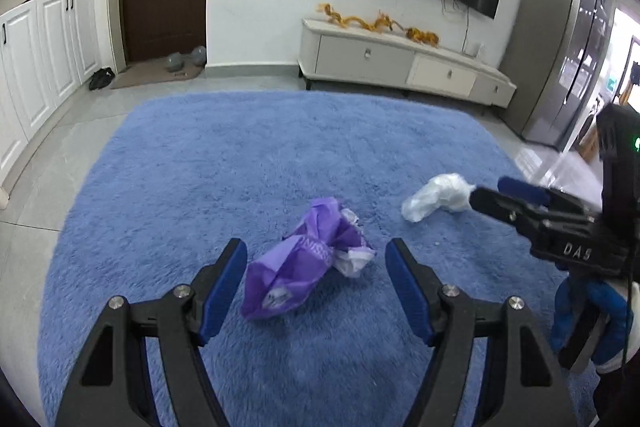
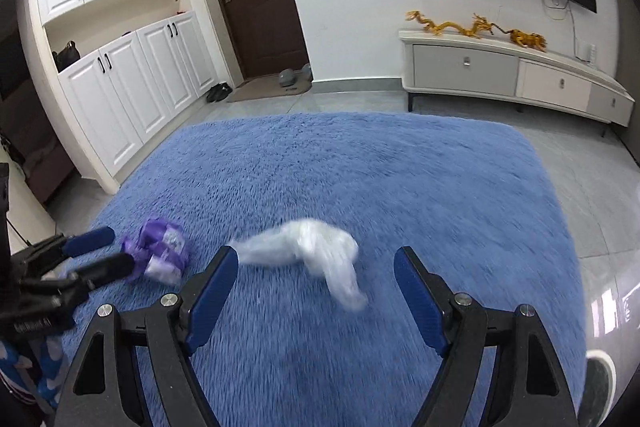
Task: Collect trash
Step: 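Lower the left tool to the purple bag while the right tool approaches the clear plastic, then grasp the purple bag with the left tool while the right tool grasps the clear plastic bag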
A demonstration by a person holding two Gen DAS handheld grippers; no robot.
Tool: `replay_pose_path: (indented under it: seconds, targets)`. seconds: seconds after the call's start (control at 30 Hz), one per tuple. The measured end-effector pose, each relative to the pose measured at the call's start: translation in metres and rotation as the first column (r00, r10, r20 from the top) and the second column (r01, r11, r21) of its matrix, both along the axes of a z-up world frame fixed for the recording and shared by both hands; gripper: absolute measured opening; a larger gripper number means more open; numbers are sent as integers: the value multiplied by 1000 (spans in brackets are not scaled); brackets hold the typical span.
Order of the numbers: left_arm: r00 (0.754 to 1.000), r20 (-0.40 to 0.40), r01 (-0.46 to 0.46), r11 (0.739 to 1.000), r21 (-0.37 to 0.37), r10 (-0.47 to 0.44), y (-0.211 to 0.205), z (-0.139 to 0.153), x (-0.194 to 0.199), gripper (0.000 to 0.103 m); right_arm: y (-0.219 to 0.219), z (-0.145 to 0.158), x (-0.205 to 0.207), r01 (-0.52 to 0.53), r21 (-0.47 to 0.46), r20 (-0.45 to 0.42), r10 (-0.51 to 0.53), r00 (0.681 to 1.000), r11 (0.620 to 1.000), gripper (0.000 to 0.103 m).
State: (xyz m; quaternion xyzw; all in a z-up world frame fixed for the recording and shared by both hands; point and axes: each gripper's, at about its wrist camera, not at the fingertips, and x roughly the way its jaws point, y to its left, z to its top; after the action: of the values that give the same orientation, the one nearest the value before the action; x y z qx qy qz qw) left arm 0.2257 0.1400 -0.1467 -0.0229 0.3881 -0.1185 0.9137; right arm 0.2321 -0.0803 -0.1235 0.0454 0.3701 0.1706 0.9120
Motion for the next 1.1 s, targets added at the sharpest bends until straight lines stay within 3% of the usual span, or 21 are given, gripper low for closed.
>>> replay_pose_path:
  seconds: [0.3, 0.4, 0.67, 0.73, 1.1]
  targets:
    - [999, -40, 18, 1000, 11, -18, -10, -19, 16, 70, 18, -17, 31, -55, -7, -48, 55, 997, 998, 79]
    - [998, -51, 20, 1000, 0, -20, -11, -23, 19, 70, 17, -18, 34, -61, -3, -56, 61, 997, 998, 65]
    - [999, -38, 26, 1000, 6, -26, -12, -26, 18, 69, 7, -22, 34, -42, 39, -93, 46, 995, 998, 43]
    - [999, -41, 27, 1000, 4, -27, -11, -27, 18, 67, 3, -22, 31, -42, 56, -102, 48, 994, 998, 32]
    - [999, -32, 31, 1000, -6, -31, -9, -26, 17, 45, -9, -16, -9, -33, 86, -84, 40, 996, 996, 31]
